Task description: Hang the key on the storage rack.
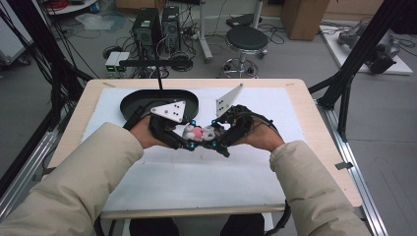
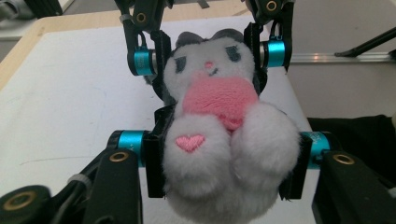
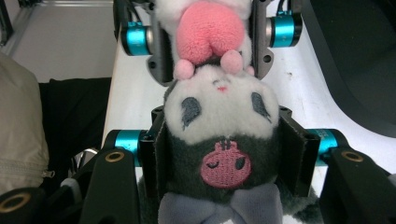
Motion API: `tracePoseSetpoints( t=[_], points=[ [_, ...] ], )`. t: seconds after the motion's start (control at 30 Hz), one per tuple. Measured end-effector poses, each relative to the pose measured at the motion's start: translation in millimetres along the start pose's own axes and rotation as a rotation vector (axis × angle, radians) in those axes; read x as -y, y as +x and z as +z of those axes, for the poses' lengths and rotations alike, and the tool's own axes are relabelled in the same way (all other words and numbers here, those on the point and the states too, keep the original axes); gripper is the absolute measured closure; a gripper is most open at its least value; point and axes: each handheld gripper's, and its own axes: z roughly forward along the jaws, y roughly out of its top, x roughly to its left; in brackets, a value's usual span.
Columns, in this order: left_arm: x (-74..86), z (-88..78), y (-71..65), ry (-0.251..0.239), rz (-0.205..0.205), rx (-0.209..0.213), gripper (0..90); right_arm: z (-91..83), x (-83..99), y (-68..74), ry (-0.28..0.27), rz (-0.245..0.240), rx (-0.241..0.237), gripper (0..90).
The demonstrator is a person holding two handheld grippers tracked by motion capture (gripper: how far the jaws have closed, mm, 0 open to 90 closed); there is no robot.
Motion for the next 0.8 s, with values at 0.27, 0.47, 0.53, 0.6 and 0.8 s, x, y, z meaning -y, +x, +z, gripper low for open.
tracePoseSetpoints(
  t=[0.27, 0.47, 0.53, 0.6, 0.8],
  points=[
    [-2.1, 0.7, -1.9, 0.002, 0.009, -0.002, 54.7, -0.4, 3.3, 0.3, -0.012, -0.006, -0.008, 44.6],
    [-3.7, -2.2, -1.9, -0.003, 0.005, -0.006, 55.6, -1.8, 3.4, 0.9, -0.028, -0.012, -0.011, 40.1],
    [-3.9, -3.5, -1.8, -0.009, 0.001, -0.006, 55.7, -2.0, 3.6, 0.7, -0.039, -0.014, -0.007, 34.9],
    [-3.7, -5.1, -2.3, -0.004, -0.003, -0.012, 55.8, -2.1, 4.3, 1.8, -0.061, -0.018, -0.014, 23.2],
    [-2.4, -19.0, -0.2, -0.016, -0.02, -0.07, 55.9, -11.7, 14.2, 2.9, -0.163, 0.028, 0.087, 0.5]
  ],
)
